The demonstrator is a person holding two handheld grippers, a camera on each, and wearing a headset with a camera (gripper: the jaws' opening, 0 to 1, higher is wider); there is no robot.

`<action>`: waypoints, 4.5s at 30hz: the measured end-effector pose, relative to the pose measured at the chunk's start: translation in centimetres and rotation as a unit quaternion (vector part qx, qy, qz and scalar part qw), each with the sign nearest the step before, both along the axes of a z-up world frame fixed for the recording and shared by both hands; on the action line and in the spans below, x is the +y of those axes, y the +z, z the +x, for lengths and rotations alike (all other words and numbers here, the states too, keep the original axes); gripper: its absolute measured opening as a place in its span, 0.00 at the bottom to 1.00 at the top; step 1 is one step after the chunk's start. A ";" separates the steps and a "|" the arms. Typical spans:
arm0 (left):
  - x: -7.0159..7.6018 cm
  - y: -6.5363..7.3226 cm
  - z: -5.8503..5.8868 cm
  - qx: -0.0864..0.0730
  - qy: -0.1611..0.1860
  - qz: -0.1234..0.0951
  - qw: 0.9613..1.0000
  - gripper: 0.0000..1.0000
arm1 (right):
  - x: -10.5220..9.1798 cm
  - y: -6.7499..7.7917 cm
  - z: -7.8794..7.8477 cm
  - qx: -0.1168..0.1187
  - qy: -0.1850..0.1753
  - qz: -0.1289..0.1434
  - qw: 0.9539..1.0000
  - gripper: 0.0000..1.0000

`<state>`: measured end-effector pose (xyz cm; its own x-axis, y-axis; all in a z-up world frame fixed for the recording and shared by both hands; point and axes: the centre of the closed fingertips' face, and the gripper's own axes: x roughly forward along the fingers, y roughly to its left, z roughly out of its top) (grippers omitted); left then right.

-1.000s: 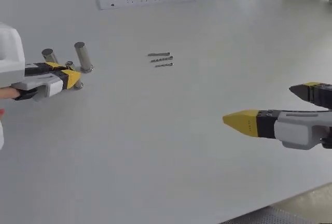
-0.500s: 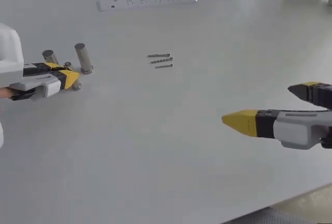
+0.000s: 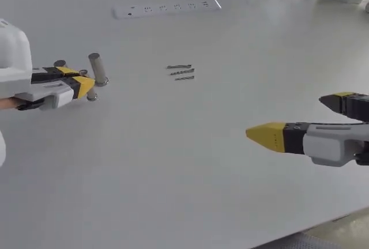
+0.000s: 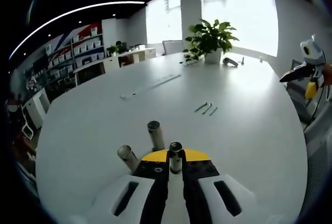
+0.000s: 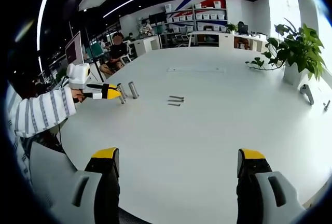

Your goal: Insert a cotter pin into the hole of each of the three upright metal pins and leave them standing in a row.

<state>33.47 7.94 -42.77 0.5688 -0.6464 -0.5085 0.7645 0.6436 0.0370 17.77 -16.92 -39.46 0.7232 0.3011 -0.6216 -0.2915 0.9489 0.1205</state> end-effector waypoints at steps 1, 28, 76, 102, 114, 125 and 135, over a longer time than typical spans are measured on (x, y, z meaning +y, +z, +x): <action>-0.2 0.3 -0.3 -0.003 -0.006 0.000 1.000 0.05 | 0.0 0.0 0.0 -0.001 0.001 0.000 1.000 0.93; -5.8 3.4 -8.0 -0.032 -0.111 -0.009 0.993 0.05 | 2.1 0.7 0.2 -0.021 0.025 0.028 0.999 0.92; -7.4 -1.9 -9.9 0.018 -0.090 -0.025 0.995 0.05 | 4.9 -0.6 -0.4 -0.002 0.074 0.020 0.997 0.91; -5.4 0.8 -13.6 0.057 -0.111 -0.096 0.988 0.72 | 5.3 0.0 -0.6 -0.011 0.075 0.021 0.997 0.91; -4.4 1.1 -15.0 0.067 -0.100 -0.114 0.986 0.99 | 4.8 0.1 -0.1 -0.010 0.086 0.007 0.996 0.87; -3.3 0.5 -15.3 0.064 -0.084 -0.110 0.988 0.99 | 3.8 1.6 2.1 -0.028 0.134 -0.049 0.989 0.73; -1.4 0.5 -14.5 0.057 -0.043 -0.114 0.991 0.99 | 3.6 1.7 5.1 -0.025 0.216 -0.148 0.965 0.55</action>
<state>18.95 6.49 -42.30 0.4543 -0.7952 -0.4017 0.8072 0.5582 -0.1922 22.87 -13.34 -37.72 0.6010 0.3954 -0.6946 -0.6657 0.7286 -0.1613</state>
